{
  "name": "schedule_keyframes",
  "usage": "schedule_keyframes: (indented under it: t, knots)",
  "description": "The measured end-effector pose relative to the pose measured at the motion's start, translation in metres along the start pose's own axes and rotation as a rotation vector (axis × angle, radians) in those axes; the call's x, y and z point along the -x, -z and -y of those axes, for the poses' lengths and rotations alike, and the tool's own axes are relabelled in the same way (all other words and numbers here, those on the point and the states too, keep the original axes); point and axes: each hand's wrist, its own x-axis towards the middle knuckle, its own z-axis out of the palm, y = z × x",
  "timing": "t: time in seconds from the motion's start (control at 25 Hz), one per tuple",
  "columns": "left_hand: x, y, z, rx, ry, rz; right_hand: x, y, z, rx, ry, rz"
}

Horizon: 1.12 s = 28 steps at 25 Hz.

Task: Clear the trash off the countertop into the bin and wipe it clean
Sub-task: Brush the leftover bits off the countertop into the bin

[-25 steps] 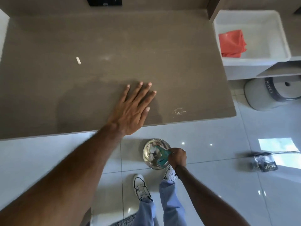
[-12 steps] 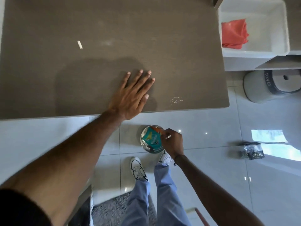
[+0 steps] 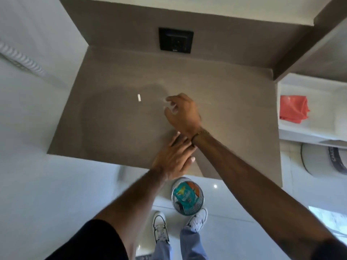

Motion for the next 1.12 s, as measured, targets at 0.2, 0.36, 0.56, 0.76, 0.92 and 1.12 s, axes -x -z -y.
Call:
schedule_keyframes:
  t: [0.2, 0.36, 0.56, 0.76, 0.92, 1.12]
  knots:
    - [-0.001, -0.008, 0.003, -0.03, -0.016, -0.006, -0.079, -0.069, 0.032, 0.177, 0.022, 0.327]
    - [0.001, -0.01, 0.004, -0.044, -0.001, -0.079, -0.099, -0.101, 0.044, 0.346, 0.094, 0.394]
    - [-0.001, -0.01, 0.007, 0.035, -0.019, -0.002, -0.095, -0.049, 0.003, 0.337, -0.057, 0.323]
    - [-0.003, -0.01, 0.007, -0.018, 0.007, 0.123, 0.014, 0.052, -0.064, 0.08, -0.194, -0.163]
    - [-0.003, -0.009, 0.003, -0.056, 0.015, 0.115, 0.139, 0.071, -0.079, -0.02, -0.245, -0.419]
    - [-0.001, -0.01, 0.0, -0.119, 0.023, 0.096, 0.275, 0.018, -0.096, -0.074, -0.47, -0.351]
